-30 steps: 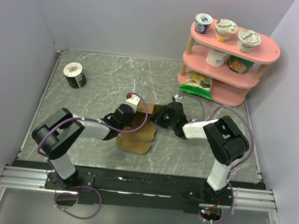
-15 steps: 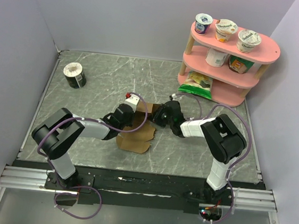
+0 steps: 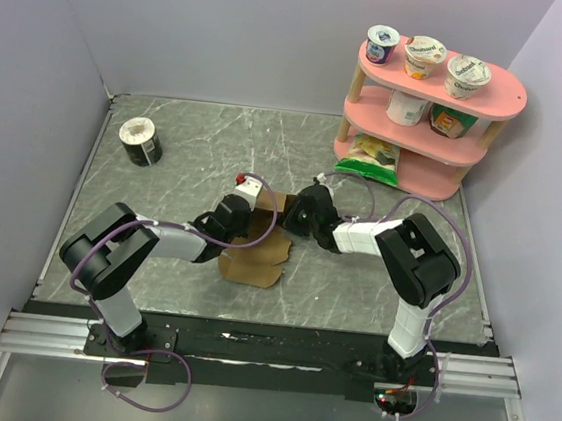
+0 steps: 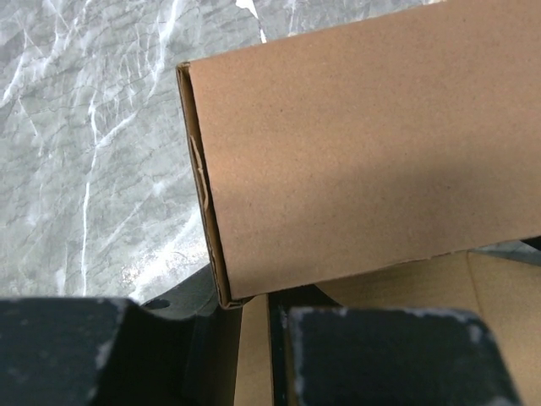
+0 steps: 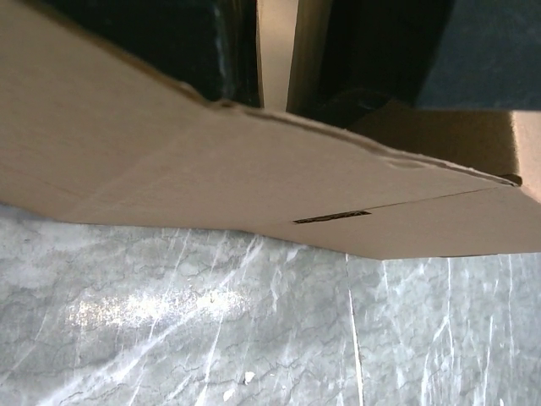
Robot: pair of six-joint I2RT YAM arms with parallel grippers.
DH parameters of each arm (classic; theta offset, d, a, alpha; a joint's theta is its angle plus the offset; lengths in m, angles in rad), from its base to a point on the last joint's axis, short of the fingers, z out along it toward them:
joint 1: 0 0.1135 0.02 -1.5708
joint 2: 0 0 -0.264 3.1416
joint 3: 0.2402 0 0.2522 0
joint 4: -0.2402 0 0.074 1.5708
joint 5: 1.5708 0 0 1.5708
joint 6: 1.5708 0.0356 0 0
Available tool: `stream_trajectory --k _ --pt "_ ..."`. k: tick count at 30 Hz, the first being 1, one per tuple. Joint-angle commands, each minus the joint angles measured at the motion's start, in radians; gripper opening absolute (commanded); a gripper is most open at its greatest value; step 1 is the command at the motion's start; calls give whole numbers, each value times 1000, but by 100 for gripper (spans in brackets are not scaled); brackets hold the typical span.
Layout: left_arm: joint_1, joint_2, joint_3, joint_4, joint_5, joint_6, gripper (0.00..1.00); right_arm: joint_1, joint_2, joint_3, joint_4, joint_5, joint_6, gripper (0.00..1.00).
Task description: Fold the paper box
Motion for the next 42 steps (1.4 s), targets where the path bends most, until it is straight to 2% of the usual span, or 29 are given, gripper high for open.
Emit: stream_trajectory --k 1,4,7,8,9,13,17,19,22,24,25,31,34,38,42 --pt "-13 14 49 -14 13 -29 17 35 17 -41 -14 -15 19 24" --pt "-8 32 65 -46 -40 -40 14 23 -58 -99 35 -29 0 31" --pt "4 38 74 -69 -43 -52 14 20 -179 -165 34 -22 -78 48" --pt "9 41 77 -77 -40 -53 14 20 -215 -183 22 -22 -103 57" --pt "10 43 82 -83 -38 -53 14 23 -250 -218 2 -8 -123 60" --pt "18 53 97 -106 -38 -59 14 38 -493 -323 -95 11 -258 66" --pt "29 61 106 -117 -21 -60 15 40 -732 -392 -271 17 -330 72" --pt "29 58 106 -113 -9 -59 15 37 -857 -380 -340 34 -379 81" --pt "29 57 103 -111 3 -59 15 -6 -916 -271 -486 95 -431 85" --pt "29 57 103 -114 9 -57 15 -92 -883 -171 -547 84 -457 87" --pt "30 54 102 -111 14 -59 15 -128 -858 -138 -560 57 -465 85" --pt "29 52 100 -108 36 -60 15 -276 -611 28 -448 23 -530 74" --pt "29 55 100 -108 39 -62 15 -331 -447 120 -420 -9 -568 73" --pt "30 60 105 -114 39 -60 15 -364 -234 247 -416 -47 -646 71" --pt "29 69 109 -120 33 -66 15 -360 -151 255 -357 -153 -679 70"
